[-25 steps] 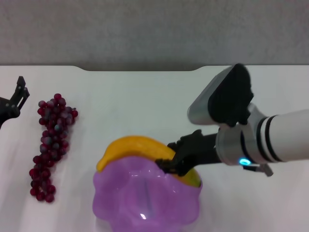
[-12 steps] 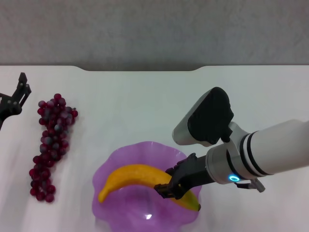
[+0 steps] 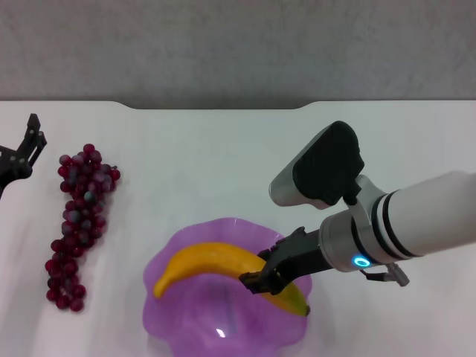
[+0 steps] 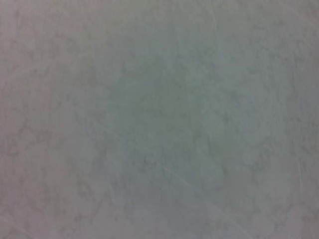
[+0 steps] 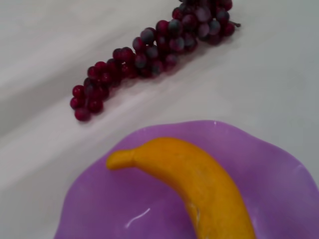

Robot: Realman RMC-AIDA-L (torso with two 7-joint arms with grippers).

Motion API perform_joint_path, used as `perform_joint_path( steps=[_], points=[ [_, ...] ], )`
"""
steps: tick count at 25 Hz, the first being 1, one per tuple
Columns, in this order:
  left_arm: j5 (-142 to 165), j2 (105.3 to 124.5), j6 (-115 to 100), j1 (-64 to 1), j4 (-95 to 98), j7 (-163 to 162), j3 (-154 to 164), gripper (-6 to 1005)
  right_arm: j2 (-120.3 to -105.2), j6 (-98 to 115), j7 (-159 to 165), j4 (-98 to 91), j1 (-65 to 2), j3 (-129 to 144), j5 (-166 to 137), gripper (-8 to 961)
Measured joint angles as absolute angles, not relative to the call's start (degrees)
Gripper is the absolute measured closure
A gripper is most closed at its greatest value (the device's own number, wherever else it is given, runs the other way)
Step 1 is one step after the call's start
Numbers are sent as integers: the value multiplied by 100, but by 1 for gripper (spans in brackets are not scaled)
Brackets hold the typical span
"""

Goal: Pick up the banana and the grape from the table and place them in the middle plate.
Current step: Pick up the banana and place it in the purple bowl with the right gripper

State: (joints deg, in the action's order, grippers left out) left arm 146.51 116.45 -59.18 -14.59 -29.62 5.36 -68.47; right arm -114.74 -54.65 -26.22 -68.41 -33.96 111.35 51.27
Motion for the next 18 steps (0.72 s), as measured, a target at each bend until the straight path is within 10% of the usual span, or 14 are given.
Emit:
perform_joint_path(
  steps=[18],
  points=[
    [14651,11645,-5911,-1472,-2962,536,-6846,117,-11473,-5649,-2495,-6029,-3978,10906,5115,296]
  ],
)
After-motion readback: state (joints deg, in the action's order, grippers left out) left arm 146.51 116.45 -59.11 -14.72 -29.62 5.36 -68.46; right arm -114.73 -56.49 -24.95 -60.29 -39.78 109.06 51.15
